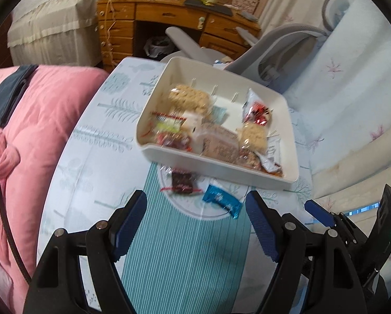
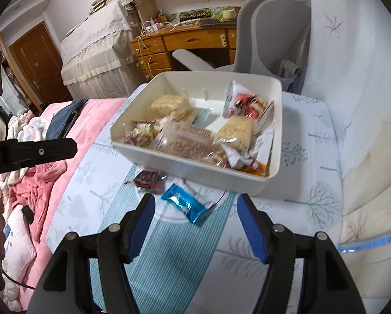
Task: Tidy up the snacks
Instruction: 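Withdraw both tools from the tray toward the last two snacks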
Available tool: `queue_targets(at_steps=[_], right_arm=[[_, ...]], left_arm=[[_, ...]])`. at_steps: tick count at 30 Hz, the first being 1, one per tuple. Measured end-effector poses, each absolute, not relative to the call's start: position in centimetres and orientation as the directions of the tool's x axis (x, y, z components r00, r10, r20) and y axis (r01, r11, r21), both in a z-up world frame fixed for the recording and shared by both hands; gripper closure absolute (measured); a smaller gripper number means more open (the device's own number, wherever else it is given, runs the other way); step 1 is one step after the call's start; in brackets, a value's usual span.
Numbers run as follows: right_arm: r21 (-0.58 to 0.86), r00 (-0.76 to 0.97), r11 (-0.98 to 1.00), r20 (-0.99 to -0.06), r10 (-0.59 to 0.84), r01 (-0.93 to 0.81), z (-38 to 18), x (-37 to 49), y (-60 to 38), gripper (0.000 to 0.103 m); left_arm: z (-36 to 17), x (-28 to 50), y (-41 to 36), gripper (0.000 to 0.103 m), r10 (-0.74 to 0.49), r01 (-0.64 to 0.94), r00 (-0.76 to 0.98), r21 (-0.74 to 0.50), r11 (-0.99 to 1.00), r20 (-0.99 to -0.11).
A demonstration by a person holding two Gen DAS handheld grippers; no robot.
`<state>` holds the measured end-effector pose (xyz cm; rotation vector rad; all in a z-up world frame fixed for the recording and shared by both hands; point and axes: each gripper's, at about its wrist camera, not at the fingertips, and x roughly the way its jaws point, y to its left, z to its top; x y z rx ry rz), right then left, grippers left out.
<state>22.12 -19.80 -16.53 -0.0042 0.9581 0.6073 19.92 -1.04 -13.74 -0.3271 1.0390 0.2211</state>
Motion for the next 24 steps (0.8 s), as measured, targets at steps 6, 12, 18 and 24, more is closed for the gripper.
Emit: queue_targets(at_steps=[6, 12, 18, 24], right_arm=[[0.260, 0.388, 0.827, -0.787, 0.481, -0.498, -18.2, 21.4, -19.2, 0.038], [0.244, 0.370, 0.826, -0.804, 0.465, -0.508, -20.0, 21.2, -18.6, 0.038], [0.222, 0.371, 0.822, -0.809, 0.456, -0.525, -21.3, 21.0, -17.6, 0.038], [0.180, 0.403, 0.823, -0.803, 0.439, -0.539, -22.5, 21.1, -16.3, 0.038]], left_arm=[[-15.9, 18.9, -0.2, 0.026, 0.023, -0.385, 0.447, -0.169, 0.907, -0.894], [-18.6, 19.3, 0.7, 0.023, -0.010, -0.404, 0.429, -0.202, 0.892, -0.903], [-21.5, 20.8, 1.4, 0.022, -0.064, -0.414, 0.406, -0.246, 0.876, -0.912], [-24.5, 22.6, 1.6, 0.022, -0.098, -0.410, 0.373, -0.259, 0.875, -0.923]])
